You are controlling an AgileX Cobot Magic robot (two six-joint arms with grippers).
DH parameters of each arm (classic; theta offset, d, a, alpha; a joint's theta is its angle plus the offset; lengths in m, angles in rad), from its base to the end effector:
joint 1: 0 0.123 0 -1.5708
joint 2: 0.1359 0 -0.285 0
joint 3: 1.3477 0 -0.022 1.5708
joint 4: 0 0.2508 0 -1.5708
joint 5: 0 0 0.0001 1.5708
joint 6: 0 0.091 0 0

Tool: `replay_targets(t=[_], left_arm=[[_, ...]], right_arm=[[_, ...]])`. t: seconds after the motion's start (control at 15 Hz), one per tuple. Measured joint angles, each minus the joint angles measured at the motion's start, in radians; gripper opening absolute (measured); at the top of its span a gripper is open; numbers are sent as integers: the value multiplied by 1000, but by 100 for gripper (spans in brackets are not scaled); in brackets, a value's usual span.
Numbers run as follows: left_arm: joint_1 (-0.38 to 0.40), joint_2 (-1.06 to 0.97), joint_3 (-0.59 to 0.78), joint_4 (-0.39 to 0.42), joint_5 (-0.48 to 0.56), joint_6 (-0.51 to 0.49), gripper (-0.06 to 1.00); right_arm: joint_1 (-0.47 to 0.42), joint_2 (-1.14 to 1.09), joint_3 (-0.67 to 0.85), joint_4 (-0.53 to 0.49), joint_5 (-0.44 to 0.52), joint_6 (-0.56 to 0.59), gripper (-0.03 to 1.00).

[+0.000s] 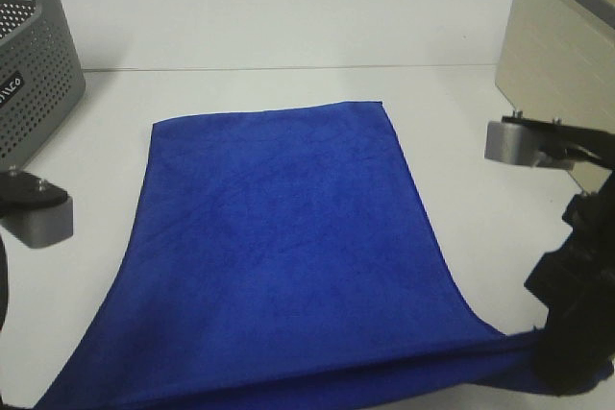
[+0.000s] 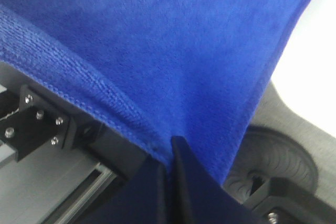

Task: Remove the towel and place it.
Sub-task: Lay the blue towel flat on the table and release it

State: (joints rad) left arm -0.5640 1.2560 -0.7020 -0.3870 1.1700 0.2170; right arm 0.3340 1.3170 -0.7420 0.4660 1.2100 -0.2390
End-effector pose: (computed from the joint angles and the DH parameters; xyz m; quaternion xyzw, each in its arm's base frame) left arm 0.1351 -0.1229 0.2250 -0.2986 -0.9377 0.1663 0.0620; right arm 0.1679 0.0988 0.2257 0.1832 -0.9583 -0.2073 0.0717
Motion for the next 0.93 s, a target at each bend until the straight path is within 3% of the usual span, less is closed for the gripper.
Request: replay_targets(t=[0.4, 0.93], left_arm=[[-1, 10, 65, -41, -16, 0, 0], [-1, 201, 69, -79, -12, 0, 0]], right_arm=[[0, 28, 61, 43, -1, -28, 2], [0, 155, 91, 61, -4, -68, 2]])
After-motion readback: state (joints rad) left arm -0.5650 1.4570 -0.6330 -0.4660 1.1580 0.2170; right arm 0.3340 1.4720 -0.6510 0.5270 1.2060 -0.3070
